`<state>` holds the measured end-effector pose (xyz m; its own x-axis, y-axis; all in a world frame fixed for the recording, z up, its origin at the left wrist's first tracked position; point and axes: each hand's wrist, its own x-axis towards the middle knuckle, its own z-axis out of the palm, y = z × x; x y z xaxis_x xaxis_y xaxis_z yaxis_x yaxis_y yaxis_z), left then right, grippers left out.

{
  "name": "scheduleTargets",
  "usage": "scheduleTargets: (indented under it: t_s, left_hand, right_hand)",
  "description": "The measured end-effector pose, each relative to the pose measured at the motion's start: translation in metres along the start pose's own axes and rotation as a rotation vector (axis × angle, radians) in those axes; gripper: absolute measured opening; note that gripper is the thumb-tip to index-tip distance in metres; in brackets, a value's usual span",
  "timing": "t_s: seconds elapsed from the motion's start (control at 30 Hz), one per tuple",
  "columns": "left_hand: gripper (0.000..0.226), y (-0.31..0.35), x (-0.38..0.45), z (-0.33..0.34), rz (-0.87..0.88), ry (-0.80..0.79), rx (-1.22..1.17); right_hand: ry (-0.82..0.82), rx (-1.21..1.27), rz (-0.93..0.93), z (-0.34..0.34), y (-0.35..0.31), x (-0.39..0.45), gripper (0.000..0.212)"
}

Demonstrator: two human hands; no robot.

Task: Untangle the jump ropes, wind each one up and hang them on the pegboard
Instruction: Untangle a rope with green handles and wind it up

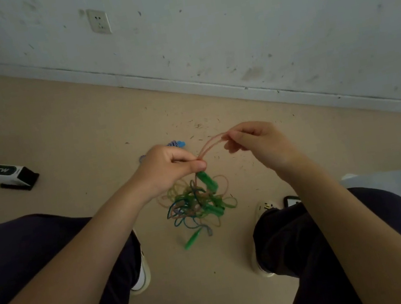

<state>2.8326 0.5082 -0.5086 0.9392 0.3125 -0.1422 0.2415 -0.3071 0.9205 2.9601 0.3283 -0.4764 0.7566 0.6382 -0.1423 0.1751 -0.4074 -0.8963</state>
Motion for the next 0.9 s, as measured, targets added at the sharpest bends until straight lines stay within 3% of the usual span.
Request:
scheduleTargets:
  t_s: [0.13, 0.2, 0.27, 0.37, 0.5, 0.67, 0.77, 0.9]
  left_hand:
    - [0.008, 0.004, -0.002, 0.001, 0.063, 0.094, -0.069]
    - [0.009, 0.006, -0.003, 0.002, 0.078, 0.129, -0.078]
    - [0.011, 0.007, -0.002, 0.003, 0.062, 0.155, -0.094]
    - [0.012, 0.008, -0.002, 0.005, 0.042, 0.193, -0.139]
    - [0.017, 0.012, -0.004, 0.005, 0.014, 0.176, -0.246]
    - [0.028, 0.010, -0.004, 0.006, -0.004, 0.158, -0.402]
    - [0.020, 0.010, -0.002, 0.004, -0.021, 0.159, -0.407]
    - [0.029, 0.008, -0.001, 0.002, -0.119, 0.118, -0.401]
  right_hand:
    - [0.173, -0.250, -0.114, 0.009, 0.009, 0.001, 0.031]
    - [0.229, -0.252, -0.217, 0.017, 0.008, -0.001, 0.019]
    - [0.113, -0.223, -0.255, 0.024, 0.008, -0.002, 0.005]
    - [-0.135, -0.229, -0.178, 0.037, 0.009, -0.004, 0.012]
    - [-0.214, -0.316, -0.116, 0.046, 0.011, -0.003, 0.019]
    - [-0.212, -0.156, -0.118, 0.047, 0.010, -0.004, 0.005]
    - [-0.218, -0.025, -0.130, 0.047, 0.007, -0.007, 0.010]
    - [-0.174, 0.214, -0.098, 0.041, 0.005, -0.005, 0.011]
